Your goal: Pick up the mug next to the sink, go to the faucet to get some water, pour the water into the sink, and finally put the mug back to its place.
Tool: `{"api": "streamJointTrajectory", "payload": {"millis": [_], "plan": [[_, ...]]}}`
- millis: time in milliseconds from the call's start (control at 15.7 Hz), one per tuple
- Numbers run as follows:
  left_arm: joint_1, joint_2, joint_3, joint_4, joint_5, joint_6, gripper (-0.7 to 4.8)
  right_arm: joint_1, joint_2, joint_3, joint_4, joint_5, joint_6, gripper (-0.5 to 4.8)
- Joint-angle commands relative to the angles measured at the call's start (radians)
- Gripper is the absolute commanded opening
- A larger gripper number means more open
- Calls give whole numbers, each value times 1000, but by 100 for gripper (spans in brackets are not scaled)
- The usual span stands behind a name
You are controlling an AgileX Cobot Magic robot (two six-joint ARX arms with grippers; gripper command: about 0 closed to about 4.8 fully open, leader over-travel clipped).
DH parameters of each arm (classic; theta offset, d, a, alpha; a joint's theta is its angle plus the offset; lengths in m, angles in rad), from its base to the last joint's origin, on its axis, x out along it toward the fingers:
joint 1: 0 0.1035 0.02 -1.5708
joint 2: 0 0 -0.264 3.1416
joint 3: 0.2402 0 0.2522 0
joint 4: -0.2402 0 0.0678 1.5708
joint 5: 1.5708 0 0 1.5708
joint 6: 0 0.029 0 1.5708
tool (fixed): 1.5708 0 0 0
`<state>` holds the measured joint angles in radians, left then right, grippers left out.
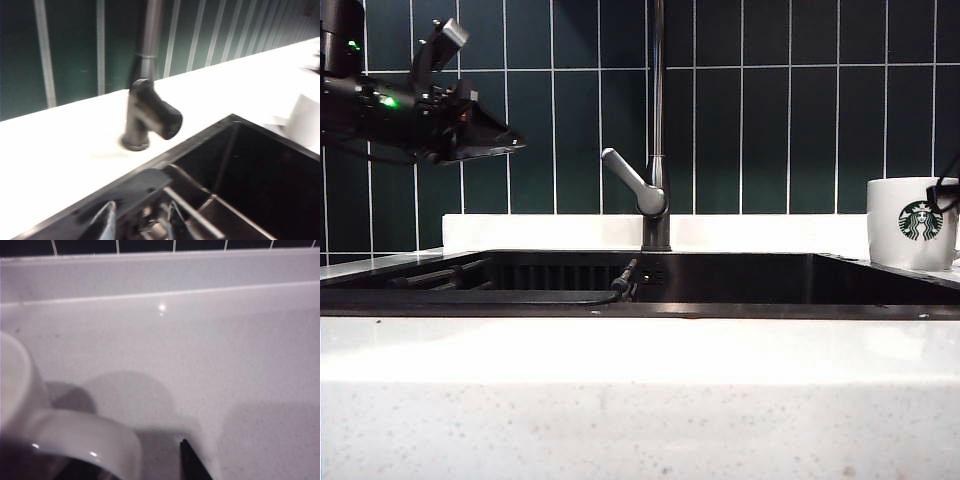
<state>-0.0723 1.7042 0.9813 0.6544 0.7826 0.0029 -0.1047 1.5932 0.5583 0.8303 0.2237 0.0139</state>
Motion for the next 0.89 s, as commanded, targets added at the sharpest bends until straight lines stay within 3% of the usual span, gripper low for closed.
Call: {"api": "streamJointTrajectory", "payload": {"millis": [64, 319, 638, 765, 893], "plan": [[-9, 11, 13, 11, 19, -3, 129, -28, 10, 6, 16, -33, 0, 212], [-25, 43, 91, -14, 52, -18, 129, -61, 25, 7, 49, -158, 0, 211], [-34, 45, 110, -32, 53, -16, 129, -61, 53, 8, 72, -152, 0, 197], [-34, 46, 110, -50, 56, -14, 129, -61, 54, 8, 81, -151, 0, 134], [-34, 46, 110, -50, 56, -13, 129, -61, 54, 8, 95, -135, 0, 134]]}}
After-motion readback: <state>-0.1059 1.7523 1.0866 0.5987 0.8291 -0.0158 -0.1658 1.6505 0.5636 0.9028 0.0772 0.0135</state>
